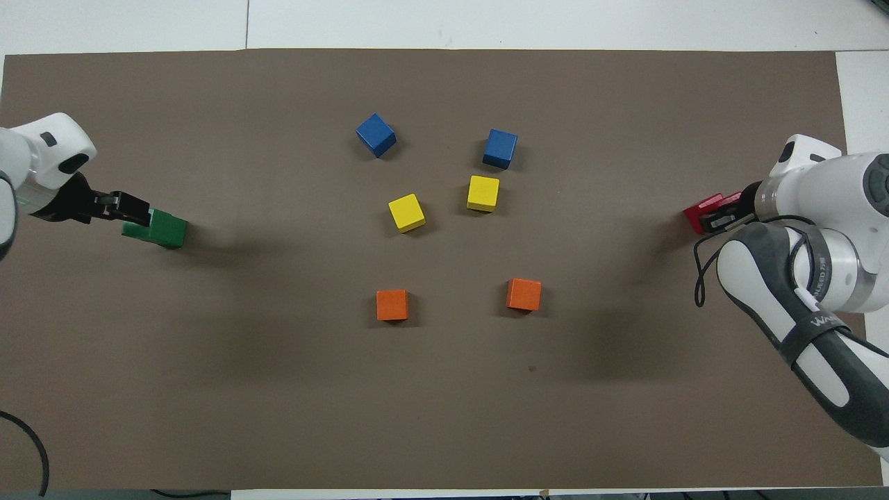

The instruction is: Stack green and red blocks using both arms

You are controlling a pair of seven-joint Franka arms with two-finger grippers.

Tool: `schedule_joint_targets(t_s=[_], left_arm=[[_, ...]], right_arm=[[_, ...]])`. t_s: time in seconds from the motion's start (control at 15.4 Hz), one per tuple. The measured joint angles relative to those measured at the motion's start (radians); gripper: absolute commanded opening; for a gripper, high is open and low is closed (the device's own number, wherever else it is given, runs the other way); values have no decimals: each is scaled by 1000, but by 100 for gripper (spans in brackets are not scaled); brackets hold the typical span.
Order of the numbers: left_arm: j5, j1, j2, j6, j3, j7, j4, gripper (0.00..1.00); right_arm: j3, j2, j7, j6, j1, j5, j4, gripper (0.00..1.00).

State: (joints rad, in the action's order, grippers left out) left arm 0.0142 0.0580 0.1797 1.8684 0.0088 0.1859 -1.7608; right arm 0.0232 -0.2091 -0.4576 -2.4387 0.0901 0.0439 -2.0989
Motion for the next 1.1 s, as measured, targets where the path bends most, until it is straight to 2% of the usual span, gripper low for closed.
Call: schedule_joint_targets(t_s=[0.13,0.32,0.58,0.84,1.1], left_arm=[[0,-1,-51,-98,-5,-21,43,100],[0,-1,-133,-179,-10,-36,32,100],[-1,-28,-184,-169,-8,-54,-41,100],[-1,-51,-184,-143,-8,-92,-61,100],[-1,-52,-199,-159,-6,-93,-61,100]], right_arm=[[0,0,1,-2,0,-2,0,100],[-1,0,1,-5,0,-5,0,100],[-9,6,1,23,-4,-5,37,100],[-19,34,24,345,-30,-6,249,100],[-53,89,246,676,-47,-7,434,100]])
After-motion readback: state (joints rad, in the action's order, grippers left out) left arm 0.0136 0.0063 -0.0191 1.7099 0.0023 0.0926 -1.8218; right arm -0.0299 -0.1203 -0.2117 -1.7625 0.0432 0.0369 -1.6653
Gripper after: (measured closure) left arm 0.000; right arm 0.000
